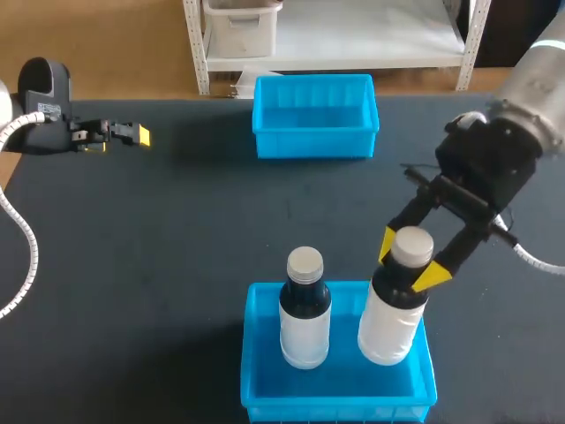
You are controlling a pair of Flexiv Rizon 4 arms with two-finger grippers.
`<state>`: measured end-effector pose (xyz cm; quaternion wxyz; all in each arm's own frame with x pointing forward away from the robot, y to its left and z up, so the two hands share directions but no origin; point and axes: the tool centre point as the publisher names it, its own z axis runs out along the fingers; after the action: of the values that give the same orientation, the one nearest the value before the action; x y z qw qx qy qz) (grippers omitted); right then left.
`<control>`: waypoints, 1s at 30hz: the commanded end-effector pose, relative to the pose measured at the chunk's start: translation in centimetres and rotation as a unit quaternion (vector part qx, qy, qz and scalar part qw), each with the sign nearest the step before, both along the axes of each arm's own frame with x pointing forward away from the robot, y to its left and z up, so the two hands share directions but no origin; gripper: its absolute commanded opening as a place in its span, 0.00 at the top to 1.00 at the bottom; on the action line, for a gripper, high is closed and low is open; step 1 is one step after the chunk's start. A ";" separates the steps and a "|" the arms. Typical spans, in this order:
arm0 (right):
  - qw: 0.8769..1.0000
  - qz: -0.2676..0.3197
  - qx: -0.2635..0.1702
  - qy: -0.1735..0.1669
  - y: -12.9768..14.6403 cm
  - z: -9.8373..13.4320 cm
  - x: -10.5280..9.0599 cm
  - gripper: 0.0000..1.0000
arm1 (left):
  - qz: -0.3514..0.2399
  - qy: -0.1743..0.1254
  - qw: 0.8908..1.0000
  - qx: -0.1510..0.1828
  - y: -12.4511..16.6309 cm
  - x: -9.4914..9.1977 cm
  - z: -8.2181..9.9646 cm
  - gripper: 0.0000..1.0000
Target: Pick up the bottle, and place it in the far bin if it is heavy, or in the near bin if it is light.
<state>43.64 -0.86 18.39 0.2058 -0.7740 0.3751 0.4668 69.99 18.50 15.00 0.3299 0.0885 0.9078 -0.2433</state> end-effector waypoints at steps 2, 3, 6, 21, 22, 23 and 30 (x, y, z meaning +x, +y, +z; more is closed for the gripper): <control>1.000 0.009 -0.005 -0.001 0.9 -1.7 0.2 1.00 | 0.000 0.000 1.000 0.000 0.0 0.0 0.0 0.00; 1.000 0.010 -0.006 -0.002 1.0 -2.0 0.2 1.00 | 0.000 0.000 1.000 0.000 0.0 0.0 0.0 0.00; 1.000 0.018 -0.010 -0.015 1.5 -2.7 0.2 1.00 | 0.000 0.000 1.000 0.000 0.0 0.0 0.0 0.00; 0.999 0.028 -0.024 -0.021 1.9 -4.5 0.6 1.00 | 0.000 0.000 1.000 0.000 0.0 0.0 0.0 0.00; 0.999 0.028 -0.025 -0.020 1.9 -4.6 0.7 1.00 | 0.000 0.000 1.000 0.000 0.0 0.0 0.0 0.00; 0.999 0.028 -0.027 -0.019 1.9 -4.8 0.7 1.00 | 0.000 0.000 1.000 0.000 0.0 0.0 0.0 0.00; 0.999 0.026 -0.033 0.000 1.9 -5.4 1.3 0.52 | 0.000 0.000 1.000 0.000 0.0 0.0 0.0 0.00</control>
<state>44.24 0.90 13.31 0.1720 -0.7915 0.3723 0.4532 70.00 18.50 15.00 0.3299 0.0885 0.9078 -0.2433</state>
